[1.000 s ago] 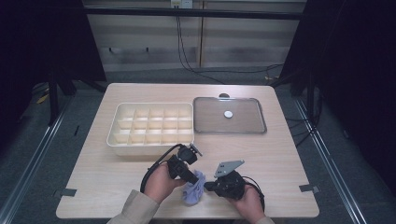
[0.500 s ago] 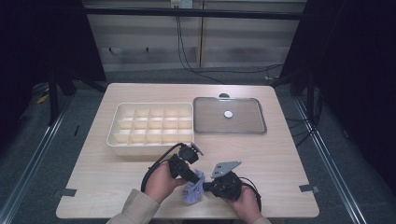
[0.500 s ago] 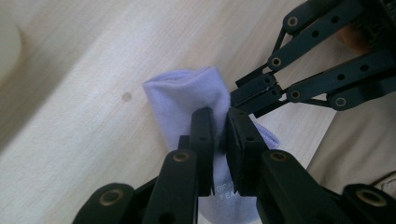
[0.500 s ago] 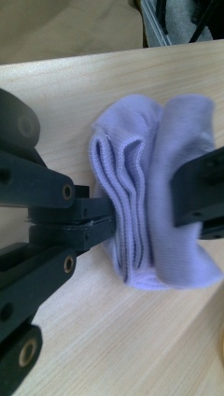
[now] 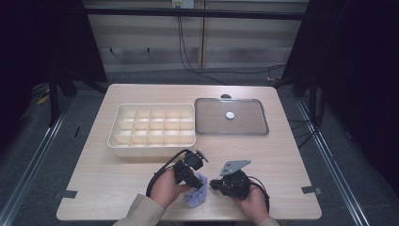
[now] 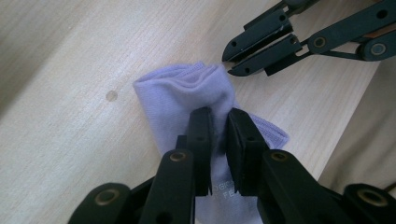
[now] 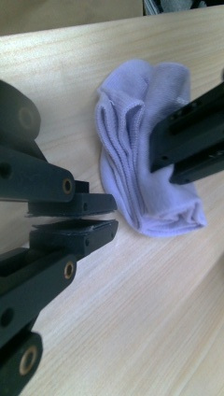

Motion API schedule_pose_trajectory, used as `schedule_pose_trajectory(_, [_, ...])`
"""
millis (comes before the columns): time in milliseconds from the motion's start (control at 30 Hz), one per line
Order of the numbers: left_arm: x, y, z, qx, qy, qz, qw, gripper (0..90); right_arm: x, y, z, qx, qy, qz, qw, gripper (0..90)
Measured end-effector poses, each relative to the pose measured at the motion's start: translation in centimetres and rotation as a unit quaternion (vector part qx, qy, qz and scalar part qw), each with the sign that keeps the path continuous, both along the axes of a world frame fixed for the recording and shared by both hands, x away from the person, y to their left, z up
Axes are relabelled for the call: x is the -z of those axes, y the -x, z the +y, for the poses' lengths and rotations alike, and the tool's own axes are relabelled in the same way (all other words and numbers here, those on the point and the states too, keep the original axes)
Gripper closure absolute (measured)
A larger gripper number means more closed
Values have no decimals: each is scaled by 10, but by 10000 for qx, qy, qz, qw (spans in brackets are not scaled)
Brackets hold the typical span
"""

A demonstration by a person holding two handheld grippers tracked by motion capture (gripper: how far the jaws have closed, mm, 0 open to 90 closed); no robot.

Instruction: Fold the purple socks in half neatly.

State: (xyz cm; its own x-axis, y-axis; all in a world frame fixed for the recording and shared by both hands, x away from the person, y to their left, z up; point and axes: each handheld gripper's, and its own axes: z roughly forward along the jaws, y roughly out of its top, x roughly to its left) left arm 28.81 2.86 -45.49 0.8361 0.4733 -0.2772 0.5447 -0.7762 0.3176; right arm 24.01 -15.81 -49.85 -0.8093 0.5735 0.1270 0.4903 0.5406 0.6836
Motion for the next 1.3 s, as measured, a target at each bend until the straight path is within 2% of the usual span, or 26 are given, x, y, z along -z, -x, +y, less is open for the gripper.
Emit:
schedule_pose_trajectory(133, [0,0,2,-16,40,9,10000,782,0,0,0,21,21,-18,10000,839])
schedule_pose_trajectory(300, [-1,-2,4,-49,58,122,9999,757,0,-1,-2,41,28,-29,10000,838])
schedule_pose_trajectory(567, [0,1,5,-20,113,34,9999,747,0,-1,-2,80,33,-26,10000,834])
schedule_pose_trajectory(633, [-1,1,6,-4,123,72,9999,741,-1,-1,-2,92,6,-28,10000,842])
schedule_pose_trajectory(900, [-9,0,7,53,226,66,9997,723,-4,-2,-3,102,-83,-43,9999,853])
schedule_pose_trajectory(1100, [-19,-1,10,-17,353,52,9994,744,-5,-2,-2,81,-100,-41,9999,854])
schedule_pose_trajectory(1133, [-20,-1,10,31,328,76,9994,757,-5,-2,-2,87,-103,-47,9999,854])
schedule_pose_trajectory(1300, [-15,1,8,103,284,122,9995,826,-5,-2,-2,104,-108,-40,9999,855])
